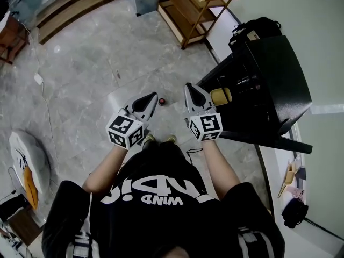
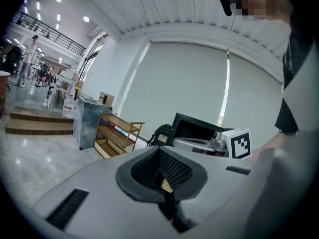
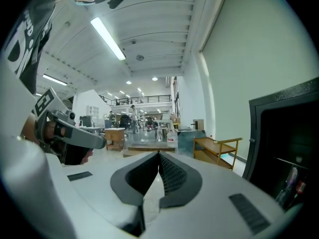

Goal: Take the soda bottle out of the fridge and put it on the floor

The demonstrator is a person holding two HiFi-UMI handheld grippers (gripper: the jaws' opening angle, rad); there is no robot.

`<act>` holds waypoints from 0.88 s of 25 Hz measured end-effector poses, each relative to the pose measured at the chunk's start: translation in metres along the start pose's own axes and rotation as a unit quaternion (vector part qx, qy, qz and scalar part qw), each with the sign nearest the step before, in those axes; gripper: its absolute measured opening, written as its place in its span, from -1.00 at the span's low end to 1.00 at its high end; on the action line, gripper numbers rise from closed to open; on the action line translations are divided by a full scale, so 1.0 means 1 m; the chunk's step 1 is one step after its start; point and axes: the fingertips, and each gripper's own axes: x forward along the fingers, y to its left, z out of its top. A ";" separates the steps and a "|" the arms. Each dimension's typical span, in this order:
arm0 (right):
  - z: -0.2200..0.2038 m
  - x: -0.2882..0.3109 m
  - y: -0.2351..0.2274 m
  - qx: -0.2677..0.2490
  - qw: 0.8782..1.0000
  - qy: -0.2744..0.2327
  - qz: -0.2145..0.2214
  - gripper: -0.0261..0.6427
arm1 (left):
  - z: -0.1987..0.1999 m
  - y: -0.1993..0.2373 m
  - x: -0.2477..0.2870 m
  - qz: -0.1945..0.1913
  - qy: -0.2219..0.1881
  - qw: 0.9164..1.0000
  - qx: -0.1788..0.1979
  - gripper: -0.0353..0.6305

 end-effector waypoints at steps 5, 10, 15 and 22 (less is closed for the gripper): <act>0.009 -0.012 -0.006 -0.002 1.000 0.004 0.009 -0.85 | 0.012 -0.004 -0.003 0.014 -0.009 1.000 0.023 -0.88; 0.023 -0.036 -0.014 0.014 1.000 -0.006 0.011 -0.85 | 0.015 0.001 -0.008 0.029 -0.007 0.999 0.035 -0.88; 0.027 -0.065 -0.024 0.056 0.998 -0.007 -0.004 -0.85 | 0.018 0.008 -0.017 0.053 -0.019 0.998 0.033 -0.88; 0.022 -0.089 -0.027 0.068 0.997 0.003 -0.036 -0.85 | 0.016 0.009 -0.028 0.073 -0.029 0.996 0.044 -0.88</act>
